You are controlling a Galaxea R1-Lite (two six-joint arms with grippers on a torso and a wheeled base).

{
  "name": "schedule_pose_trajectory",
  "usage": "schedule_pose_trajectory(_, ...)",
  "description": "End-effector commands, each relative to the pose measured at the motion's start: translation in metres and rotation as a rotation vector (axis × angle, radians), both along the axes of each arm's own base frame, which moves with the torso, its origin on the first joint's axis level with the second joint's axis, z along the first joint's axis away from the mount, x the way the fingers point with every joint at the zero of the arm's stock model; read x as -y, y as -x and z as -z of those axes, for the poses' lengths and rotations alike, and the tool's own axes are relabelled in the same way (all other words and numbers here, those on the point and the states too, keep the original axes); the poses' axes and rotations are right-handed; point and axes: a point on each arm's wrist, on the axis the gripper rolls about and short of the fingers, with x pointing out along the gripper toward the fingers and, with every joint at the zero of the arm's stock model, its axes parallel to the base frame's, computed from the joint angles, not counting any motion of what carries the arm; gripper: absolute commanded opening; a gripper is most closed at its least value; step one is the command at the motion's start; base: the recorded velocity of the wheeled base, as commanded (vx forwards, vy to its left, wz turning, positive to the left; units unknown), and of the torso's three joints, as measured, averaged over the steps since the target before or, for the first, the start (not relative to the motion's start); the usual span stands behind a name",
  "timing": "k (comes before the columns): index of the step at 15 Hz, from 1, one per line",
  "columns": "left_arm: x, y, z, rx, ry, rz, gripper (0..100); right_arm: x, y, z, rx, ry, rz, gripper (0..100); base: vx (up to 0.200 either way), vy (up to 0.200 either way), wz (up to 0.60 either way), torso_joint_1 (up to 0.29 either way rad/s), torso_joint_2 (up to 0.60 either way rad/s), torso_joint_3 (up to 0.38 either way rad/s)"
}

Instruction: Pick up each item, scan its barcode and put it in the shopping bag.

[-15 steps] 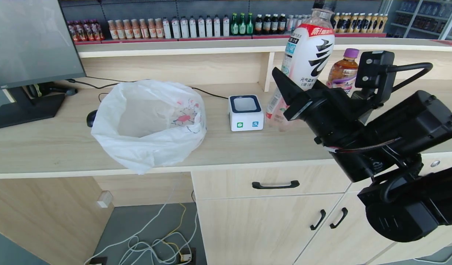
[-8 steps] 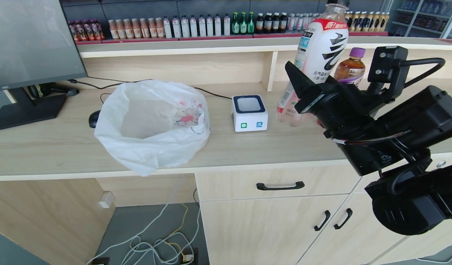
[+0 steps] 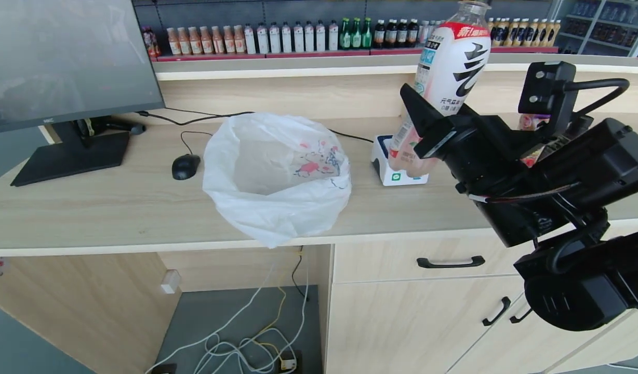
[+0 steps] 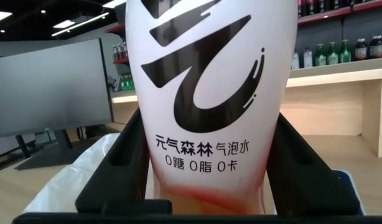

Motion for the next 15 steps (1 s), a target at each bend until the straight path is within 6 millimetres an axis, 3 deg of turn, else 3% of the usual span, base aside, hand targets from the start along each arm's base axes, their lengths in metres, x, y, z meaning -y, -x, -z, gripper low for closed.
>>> schedule_pose_trajectory(1, 0.0, 0.0, 0.0, 0.0, -0.001, 0.001, 100, -0.002, -0.003, 0.004, -0.009, 0.007, 0.0, 0, 0.0, 0.2, 0.0, 0.007, 0.0, 0.002)
schedule_pose_trajectory(10, 0.0, 0.0, 0.0, 0.0, 0.001, 0.0, 100, -0.002, -0.001, -0.001, 0.052, 0.09, 0.043, 0, 0.0, 0.2, 0.0, 0.003, 0.0, 0.001)
schedule_pose_trajectory(13, 0.0, 0.0, 0.0, 0.0, -0.002, 0.001, 100, -0.016, -0.008, 0.006, 0.054, 0.123, 0.005, 0, 0.0, 0.0, 0.0, 0.0, 0.0, 0.0)
schedule_pose_trajectory(15, 0.0, 0.0, 0.0, 0.0, -0.004, 0.001, 100, -0.029, -0.025, 0.0, 0.027, 0.13, -0.005, 0, 0.0, 0.0, 0.0, 0.0, 0.0, 0.0)
